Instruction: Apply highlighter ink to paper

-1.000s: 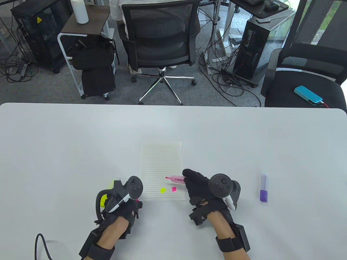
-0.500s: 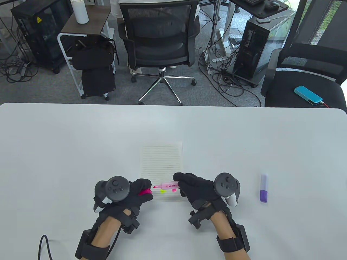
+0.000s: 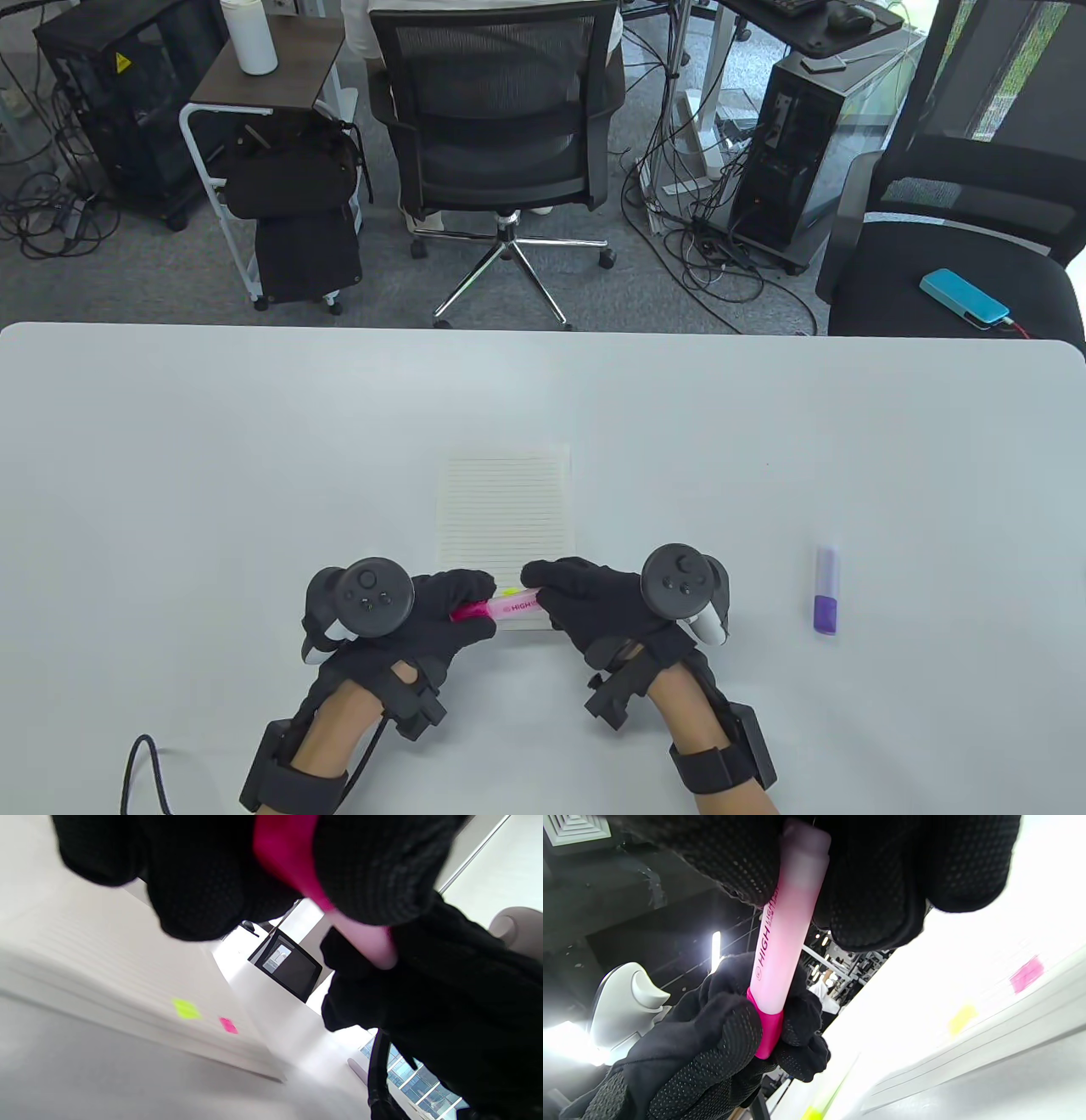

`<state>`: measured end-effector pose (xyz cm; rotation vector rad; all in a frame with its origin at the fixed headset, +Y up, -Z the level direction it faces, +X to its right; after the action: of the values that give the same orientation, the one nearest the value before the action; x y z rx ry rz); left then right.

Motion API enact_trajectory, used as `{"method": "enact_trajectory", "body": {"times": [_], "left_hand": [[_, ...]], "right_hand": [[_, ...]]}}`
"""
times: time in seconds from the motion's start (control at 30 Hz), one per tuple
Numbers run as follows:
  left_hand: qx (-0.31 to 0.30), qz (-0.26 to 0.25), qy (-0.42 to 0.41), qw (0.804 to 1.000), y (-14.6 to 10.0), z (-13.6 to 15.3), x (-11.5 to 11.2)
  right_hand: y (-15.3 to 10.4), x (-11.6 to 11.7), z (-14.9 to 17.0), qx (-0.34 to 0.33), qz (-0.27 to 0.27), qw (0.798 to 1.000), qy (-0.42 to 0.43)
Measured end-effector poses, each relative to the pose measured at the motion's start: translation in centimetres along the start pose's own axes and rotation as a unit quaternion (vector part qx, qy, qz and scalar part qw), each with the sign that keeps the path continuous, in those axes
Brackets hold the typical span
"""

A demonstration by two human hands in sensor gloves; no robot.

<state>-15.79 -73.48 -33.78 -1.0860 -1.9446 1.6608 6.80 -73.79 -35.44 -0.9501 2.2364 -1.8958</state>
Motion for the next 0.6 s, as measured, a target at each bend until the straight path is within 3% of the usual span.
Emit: {"method": "enact_trajectory", "body": {"times": [0.37,0.6], "left_hand": [[-0.001,-0.023,-0.076,0.997,-0.2,0.4,0.1],[-0.014,-0.034,-0.128,0.991,-0.3,-0.4,0.0]], "right_hand": [[-0.1,1.9,-1.3,-0.022,-0.027,0.999,0.013],[-0.4,2.0,-2.4,-0.044,-0.013,0.999,-0.012]]}}
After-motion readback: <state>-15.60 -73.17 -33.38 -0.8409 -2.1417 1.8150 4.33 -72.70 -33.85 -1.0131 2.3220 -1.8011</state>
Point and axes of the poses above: the tracker on the back of each hand, its own z axis roughly to the little-finger side, its own y axis roughly from the wrist to the fingertips, x = y × z, the point moved 4 cm from there along y, roughly from the wrist to the fingertips, and after that the axes turned 11 degrees about x, right-handed, at the moved point
